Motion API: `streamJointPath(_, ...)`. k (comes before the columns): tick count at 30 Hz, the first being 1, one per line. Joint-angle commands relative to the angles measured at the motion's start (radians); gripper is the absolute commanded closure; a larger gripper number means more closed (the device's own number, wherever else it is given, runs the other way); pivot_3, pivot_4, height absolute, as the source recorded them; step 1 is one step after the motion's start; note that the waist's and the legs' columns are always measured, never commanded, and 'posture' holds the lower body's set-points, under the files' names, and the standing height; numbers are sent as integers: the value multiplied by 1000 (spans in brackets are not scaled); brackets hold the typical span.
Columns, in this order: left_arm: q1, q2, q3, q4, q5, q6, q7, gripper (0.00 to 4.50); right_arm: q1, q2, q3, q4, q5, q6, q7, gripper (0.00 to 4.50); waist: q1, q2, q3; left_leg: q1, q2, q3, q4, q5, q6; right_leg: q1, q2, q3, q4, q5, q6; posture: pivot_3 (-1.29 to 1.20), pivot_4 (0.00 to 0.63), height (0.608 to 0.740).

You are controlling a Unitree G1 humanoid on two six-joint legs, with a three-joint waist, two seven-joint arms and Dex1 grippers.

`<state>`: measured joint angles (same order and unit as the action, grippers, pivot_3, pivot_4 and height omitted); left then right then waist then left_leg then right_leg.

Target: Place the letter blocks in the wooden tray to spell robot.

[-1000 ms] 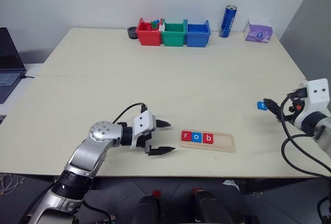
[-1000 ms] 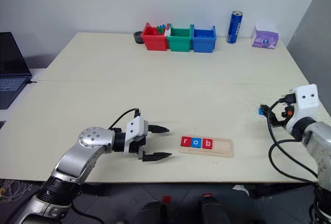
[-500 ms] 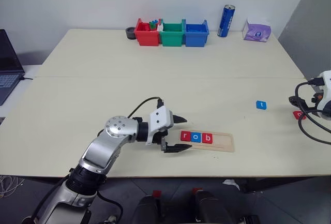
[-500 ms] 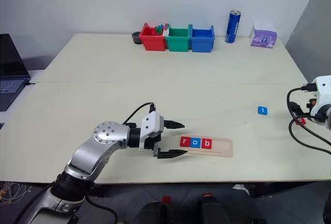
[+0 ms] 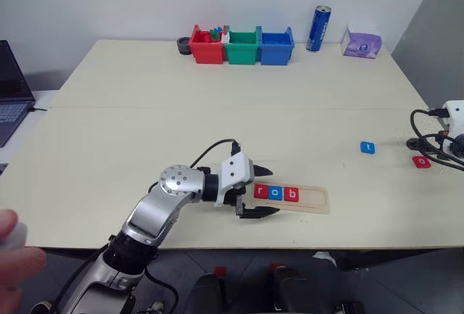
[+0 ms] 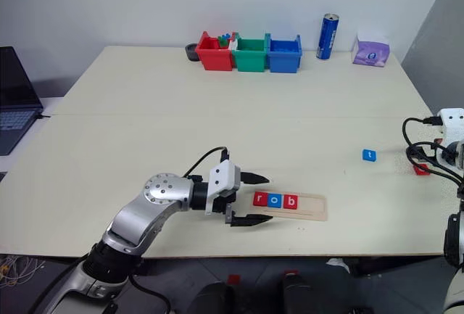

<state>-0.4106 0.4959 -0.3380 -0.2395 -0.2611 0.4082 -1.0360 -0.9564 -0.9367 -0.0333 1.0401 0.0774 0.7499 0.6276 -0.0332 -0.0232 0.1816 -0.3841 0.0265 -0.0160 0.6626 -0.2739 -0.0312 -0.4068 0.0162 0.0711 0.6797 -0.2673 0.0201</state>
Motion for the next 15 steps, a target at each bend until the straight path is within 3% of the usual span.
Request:
streamJointPath(1, -1, 1, 2, -52, -1, -6, 9, 0, -19, -24, 2, 42, -17, 1, 67, 39, 0, 0, 0, 0, 0, 0, 0, 0, 0, 0, 0, 0, 0, 0, 0, 0, 150, 740)
streamJointPath(12, -10, 1, 4, -61, -7, 10, 15, 0, -6, -1, 47, 55, -67, 31, 127, 39, -2, 1, 0, 0, 0, 0, 0, 0, 0, 0, 0, 0, 0, 0, 0, 0, 150, 740)
streamJointPath(15, -10, -2, 2, -60, -7, 10, 19, 0, 3, 8, 54, 65, -79, 28, 125, 618, -2, 1, 0, 0, 0, 0, 0, 0, 0, 0, 0, 0, 0, 0, 0, 0, 150, 740)
